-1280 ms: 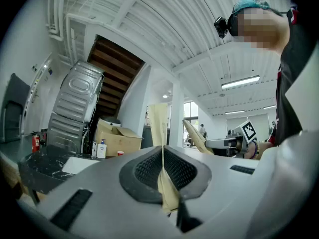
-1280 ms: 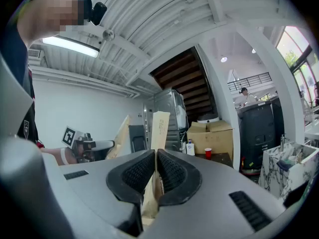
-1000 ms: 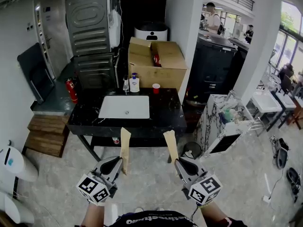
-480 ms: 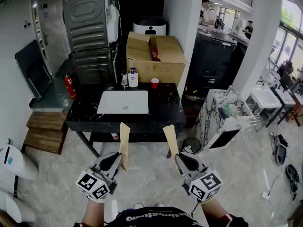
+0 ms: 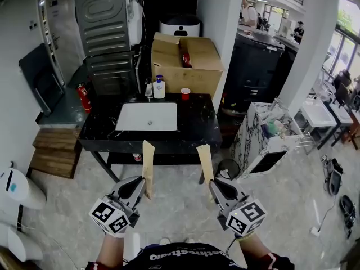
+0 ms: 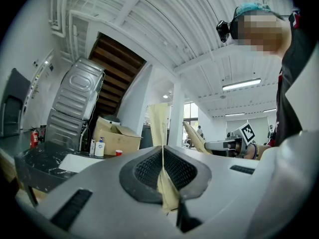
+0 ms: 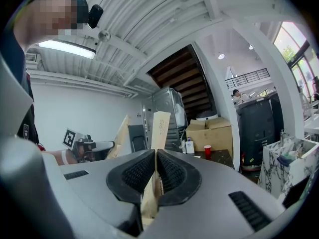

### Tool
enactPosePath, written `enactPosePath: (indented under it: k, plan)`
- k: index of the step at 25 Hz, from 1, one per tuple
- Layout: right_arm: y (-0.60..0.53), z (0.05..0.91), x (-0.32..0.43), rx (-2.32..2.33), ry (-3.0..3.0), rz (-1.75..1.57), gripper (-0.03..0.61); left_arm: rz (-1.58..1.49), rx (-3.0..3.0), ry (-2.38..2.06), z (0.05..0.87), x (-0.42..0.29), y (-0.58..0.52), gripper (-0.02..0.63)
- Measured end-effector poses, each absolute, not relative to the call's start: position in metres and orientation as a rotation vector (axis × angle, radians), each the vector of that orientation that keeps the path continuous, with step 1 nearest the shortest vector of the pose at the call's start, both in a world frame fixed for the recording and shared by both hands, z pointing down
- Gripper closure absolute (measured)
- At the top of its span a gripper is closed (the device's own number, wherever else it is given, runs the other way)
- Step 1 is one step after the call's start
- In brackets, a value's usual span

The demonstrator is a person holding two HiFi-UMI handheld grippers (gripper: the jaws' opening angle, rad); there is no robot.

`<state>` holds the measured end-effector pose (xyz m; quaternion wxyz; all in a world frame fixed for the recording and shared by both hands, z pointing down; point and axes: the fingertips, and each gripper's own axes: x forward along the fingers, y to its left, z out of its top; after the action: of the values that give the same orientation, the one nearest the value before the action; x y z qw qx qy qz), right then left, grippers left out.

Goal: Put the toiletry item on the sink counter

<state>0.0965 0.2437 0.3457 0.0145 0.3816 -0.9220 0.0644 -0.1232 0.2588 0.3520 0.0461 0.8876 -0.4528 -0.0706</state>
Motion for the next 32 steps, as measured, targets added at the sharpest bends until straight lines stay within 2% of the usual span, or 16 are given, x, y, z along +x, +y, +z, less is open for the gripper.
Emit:
enactPosePath:
  k: [21,32]
  plan:
    - [0.236,0.366,0.160,1.141,-2.928,0.286,0.526,-0.160,2.704,-1.455,0.360,-0.055,0.255,0.592]
    - [0.185,0.386,0.158,1.146,-2.903,0.345,0.526,-0.179,2.667,-1.481,0.368,-0.065,0.196,0.592]
